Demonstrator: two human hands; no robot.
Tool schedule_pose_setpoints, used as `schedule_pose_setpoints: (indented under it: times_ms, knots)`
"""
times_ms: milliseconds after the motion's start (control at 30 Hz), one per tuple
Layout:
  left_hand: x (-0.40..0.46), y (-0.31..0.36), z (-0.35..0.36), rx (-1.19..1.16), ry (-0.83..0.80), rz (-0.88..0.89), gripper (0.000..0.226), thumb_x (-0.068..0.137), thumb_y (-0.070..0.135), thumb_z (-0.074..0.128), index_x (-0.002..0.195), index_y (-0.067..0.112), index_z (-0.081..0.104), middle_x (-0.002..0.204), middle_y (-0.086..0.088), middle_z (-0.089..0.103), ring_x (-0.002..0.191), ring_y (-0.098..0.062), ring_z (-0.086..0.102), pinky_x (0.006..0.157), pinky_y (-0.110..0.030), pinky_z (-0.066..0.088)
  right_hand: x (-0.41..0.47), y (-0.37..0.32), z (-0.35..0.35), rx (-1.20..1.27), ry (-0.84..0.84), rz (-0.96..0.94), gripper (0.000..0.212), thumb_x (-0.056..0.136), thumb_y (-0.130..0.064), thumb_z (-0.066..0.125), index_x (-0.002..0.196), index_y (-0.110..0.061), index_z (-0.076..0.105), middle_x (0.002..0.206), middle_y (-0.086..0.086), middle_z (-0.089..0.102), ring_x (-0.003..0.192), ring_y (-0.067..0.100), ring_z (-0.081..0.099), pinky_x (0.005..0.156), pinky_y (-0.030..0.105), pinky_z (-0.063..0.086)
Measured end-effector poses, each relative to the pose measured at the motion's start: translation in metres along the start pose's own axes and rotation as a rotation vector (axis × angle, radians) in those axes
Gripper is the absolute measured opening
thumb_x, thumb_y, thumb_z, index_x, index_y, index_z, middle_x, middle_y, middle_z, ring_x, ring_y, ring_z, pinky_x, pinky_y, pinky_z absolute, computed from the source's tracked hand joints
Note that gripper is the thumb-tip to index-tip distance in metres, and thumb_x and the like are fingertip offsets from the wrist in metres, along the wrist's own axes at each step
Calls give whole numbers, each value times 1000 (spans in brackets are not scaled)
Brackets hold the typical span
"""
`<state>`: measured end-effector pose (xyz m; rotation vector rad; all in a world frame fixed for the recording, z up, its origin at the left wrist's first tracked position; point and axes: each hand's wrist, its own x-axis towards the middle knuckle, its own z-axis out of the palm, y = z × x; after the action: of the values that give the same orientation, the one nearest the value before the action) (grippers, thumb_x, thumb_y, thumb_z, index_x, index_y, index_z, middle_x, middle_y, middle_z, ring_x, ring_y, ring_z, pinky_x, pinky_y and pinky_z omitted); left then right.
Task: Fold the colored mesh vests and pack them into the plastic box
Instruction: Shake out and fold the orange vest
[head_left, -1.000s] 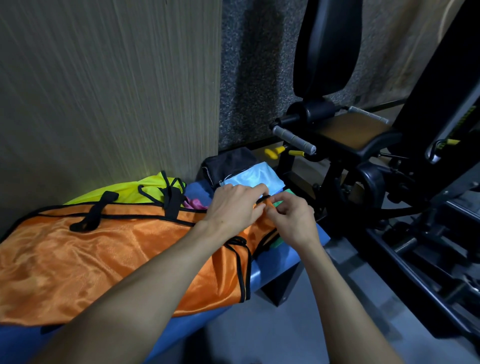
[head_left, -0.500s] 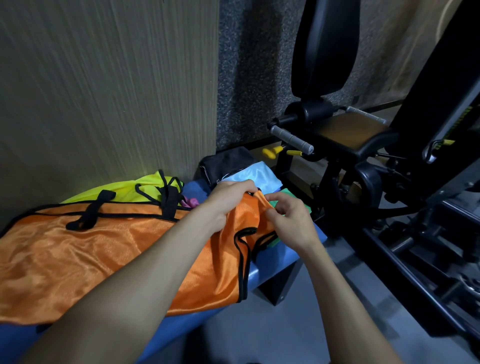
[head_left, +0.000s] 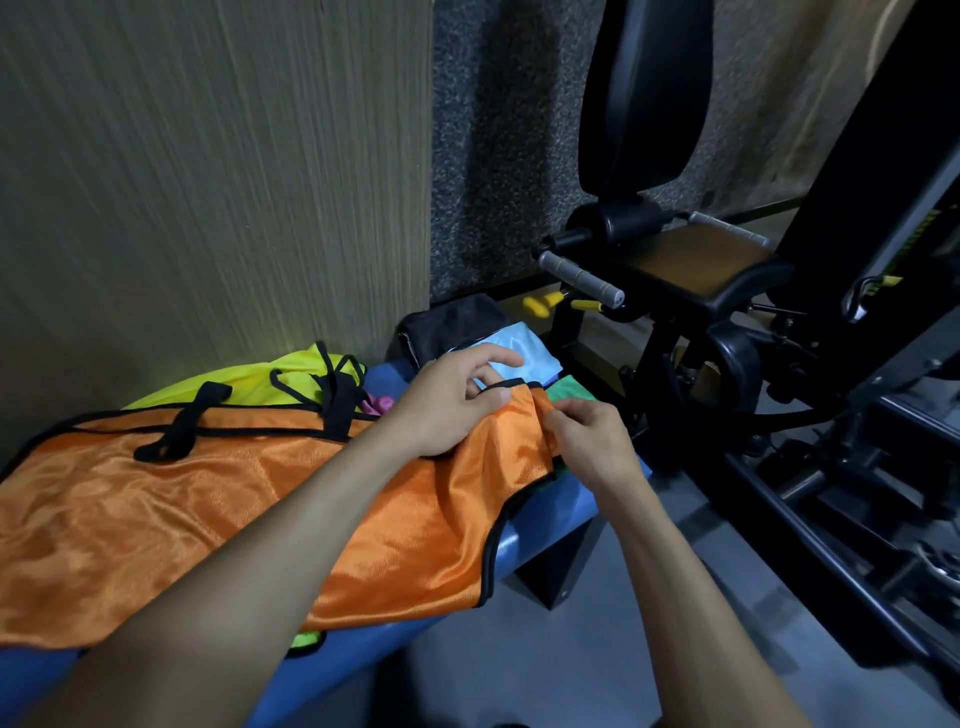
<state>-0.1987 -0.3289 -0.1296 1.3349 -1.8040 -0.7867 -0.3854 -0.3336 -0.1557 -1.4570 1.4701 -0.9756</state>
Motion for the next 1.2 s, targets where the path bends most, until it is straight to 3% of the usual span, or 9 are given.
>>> schedule_pose_setpoints:
  times_ms: [133, 267, 500, 600, 667, 800, 933, 1067, 1200]
  knots:
    - [-2, 7, 4, 1, -14, 141, 36, 97, 18, 66, 127, 37, 64, 100, 7, 69, 77, -29, 62, 79, -33, 51, 0, 4, -3, 99, -19, 80, 30, 99, -20, 60, 71, -9, 64, 64, 2, 56, 63, 14, 52, 60, 28, 44]
    - [10, 7, 18, 105, 88, 178, 34, 96, 20, 67, 125, 37, 66, 95, 16, 69, 64, 2, 55, 71, -29, 46, 1, 4, -7, 292, -31, 112, 27, 95, -19, 54, 93, 8, 60, 82, 10, 53, 76, 25, 47, 72, 40, 42]
    - [25, 4, 42, 286, 229, 148, 31, 98, 26, 64, 126, 38, 63, 105, 14, 69, 99, -11, 65, 89, -35, 52, -2, 2, -7, 256, 1, 15, 35, 98, -45, 59, 92, -13, 73, 86, 11, 70, 83, 24, 66, 84, 42, 54]
    - [21, 0, 44, 232, 174, 141, 31, 99, 27, 62, 129, 34, 61, 109, 13, 66, 96, -7, 61, 90, -36, 49, 0, 7, -6, 130, 30, -101, 15, 98, -29, 67, 88, -20, 75, 84, 4, 77, 82, 24, 74, 83, 50, 60]
    - [12, -7, 38, 293, 170, 163, 32, 99, 28, 61, 131, 32, 60, 114, 13, 64, 106, -13, 57, 97, -43, 46, 3, 11, -5, 67, 73, -94, 14, 98, -23, 65, 88, -21, 74, 83, 1, 77, 81, 21, 74, 83, 52, 60]
    - [-21, -16, -9, 532, 401, 210, 26, 94, 26, 64, 120, 28, 64, 115, 10, 62, 104, -21, 54, 91, -47, 45, 7, 15, -3, 23, 99, -39, 16, 99, -27, 65, 87, -21, 74, 85, -1, 77, 83, 18, 74, 83, 47, 60]
    - [-67, -43, -69, 578, 739, -12, 16, 90, 38, 71, 98, 26, 63, 99, 8, 59, 94, -24, 54, 83, -46, 45, 7, 13, -1, 13, 121, -25, 18, 99, -30, 62, 89, -21, 73, 88, 0, 75, 88, 16, 71, 79, 37, 58]
    - [-88, -60, -76, 685, 567, -282, 39, 80, 60, 74, 103, 28, 67, 108, 8, 58, 108, -26, 50, 87, -41, 34, 5, 6, 6, 15, 135, -26, 22, 99, -29, 62, 88, -14, 72, 85, 2, 73, 82, 18, 68, 74, 37, 53]
    - [-75, -59, -78, 750, 523, -394, 46, 82, 64, 71, 112, 30, 65, 114, 8, 60, 115, -25, 47, 88, -39, 29, 1, 2, 11, 43, 142, -20, 33, 99, -27, 60, 91, 5, 65, 74, 9, 60, 70, 22, 56, 67, 37, 47]
